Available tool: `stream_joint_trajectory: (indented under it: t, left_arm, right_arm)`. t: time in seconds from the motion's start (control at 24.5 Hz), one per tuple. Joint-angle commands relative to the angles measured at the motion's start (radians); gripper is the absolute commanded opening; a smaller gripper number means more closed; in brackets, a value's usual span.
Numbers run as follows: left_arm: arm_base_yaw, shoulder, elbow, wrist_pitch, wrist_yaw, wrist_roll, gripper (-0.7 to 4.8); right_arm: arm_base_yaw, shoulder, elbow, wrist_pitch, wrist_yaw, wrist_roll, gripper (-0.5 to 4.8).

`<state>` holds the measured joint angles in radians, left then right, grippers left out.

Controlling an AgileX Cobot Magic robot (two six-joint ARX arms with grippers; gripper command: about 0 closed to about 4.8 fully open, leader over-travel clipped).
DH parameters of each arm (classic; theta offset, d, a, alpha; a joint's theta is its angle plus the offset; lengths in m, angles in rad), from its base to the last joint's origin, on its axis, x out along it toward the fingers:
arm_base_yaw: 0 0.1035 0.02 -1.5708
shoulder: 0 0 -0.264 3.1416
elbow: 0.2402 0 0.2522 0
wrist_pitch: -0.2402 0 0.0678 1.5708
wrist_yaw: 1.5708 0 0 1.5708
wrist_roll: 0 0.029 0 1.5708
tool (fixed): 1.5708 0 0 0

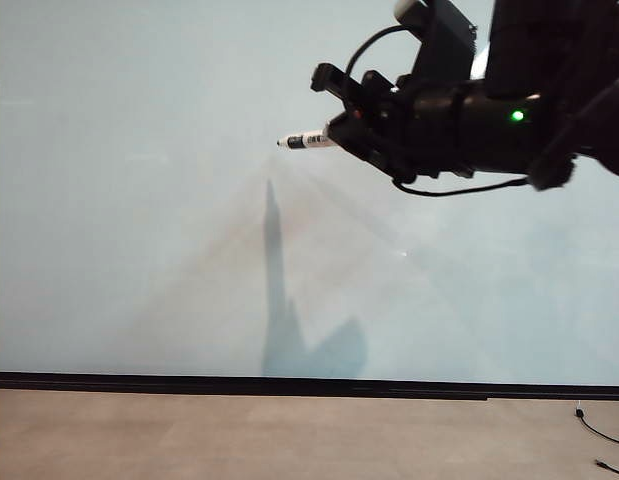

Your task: Pick up the pen on the shelf to the right of the whiteboard and draw a cross mark.

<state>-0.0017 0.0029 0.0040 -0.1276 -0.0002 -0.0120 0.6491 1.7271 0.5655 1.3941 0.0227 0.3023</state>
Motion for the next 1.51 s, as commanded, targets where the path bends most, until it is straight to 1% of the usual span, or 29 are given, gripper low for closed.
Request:
stream_joint_trajectory:
  t: [0.04,0.2,0.41,0.74,0.94,1.31,1.51]
  left_arm:
    - [0.0,0.0,0.003,0.009,0.004,0.004,-0.04]
    - [0.0,0.0,0.003,0.009,0.004,0.004,-0.04]
    - [0.0,0.0,0.003,0.009,0.003,0.004,-0.05]
    - [0.0,0.0,0.003,0.009,0.003,0.004,-0.04]
    - [0.0,0.0,0.003,0.009,0.003,0.004,-0.05]
    - [0.0,0.0,0.003,0.009,0.003,0.004,-0.05]
    - [0.0,0.0,0.003,0.009,0.003,0.004,-0.04]
  right_arm:
    - [0.0,0.012,0.051,0.017,-0.03,0.005,-0.04]
    - [0.0,0.013,0.082,0.012,-0.051,0.004,-0.04]
    - [0.0,0.013,0.152,-0.068,-0.085,-0.001,-0.04]
    - [0.0,0.013,0.189,-0.08,-0.089,-0.011,-0.04]
    - [0.0,0.013,0.206,-0.087,-0.078,-0.011,-0.04]
    - [0.0,0.013,0.205,-0.107,-0.023,-0.011,-0.04]
    - [0.0,0.013,0.2,-0.106,-0.024,-0.012,-0.04]
